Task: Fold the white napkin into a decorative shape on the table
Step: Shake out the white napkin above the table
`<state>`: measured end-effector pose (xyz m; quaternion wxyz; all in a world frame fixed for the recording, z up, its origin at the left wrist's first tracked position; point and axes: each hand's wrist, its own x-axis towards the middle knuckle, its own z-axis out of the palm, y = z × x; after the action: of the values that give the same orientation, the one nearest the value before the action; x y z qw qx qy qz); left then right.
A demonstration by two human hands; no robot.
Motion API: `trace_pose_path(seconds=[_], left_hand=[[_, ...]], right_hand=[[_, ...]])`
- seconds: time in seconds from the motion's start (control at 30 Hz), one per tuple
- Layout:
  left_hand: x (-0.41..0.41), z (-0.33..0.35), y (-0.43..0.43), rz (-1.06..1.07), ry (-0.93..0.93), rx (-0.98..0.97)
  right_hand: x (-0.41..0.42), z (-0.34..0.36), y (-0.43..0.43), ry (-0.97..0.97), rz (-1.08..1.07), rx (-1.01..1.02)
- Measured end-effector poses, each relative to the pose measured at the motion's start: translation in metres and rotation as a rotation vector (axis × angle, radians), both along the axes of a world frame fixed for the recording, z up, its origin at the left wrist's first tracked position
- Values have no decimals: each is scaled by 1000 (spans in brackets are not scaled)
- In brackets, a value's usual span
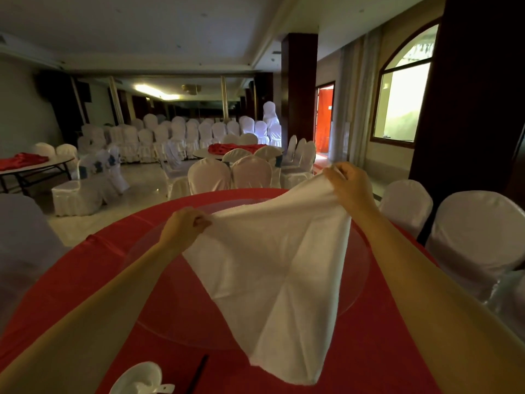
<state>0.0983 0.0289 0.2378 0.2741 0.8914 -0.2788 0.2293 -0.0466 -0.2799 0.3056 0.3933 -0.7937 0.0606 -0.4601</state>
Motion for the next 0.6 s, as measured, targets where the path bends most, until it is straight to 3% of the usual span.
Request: trace_pose_path(seconds=[0.1,0.17,0.27,0.33,0.6], left_hand=[[-14,11,-1,35,99,-415],[-29,15,-4,20,-31,-570],[-49,25,-7,9,-317,-639],[-51,30,-13,17,-410,-637],[-10,-2,-43,155,-196,-458]], right_hand=[[-9,-6,-9,-50,-78,-37],[-13,-13,-16,-79,-116,10],[-20,-20,-23,-106,-201,30],[-20,-23,-22,-112,-243,15],[5,-62,-24,-7,-419,-33]])
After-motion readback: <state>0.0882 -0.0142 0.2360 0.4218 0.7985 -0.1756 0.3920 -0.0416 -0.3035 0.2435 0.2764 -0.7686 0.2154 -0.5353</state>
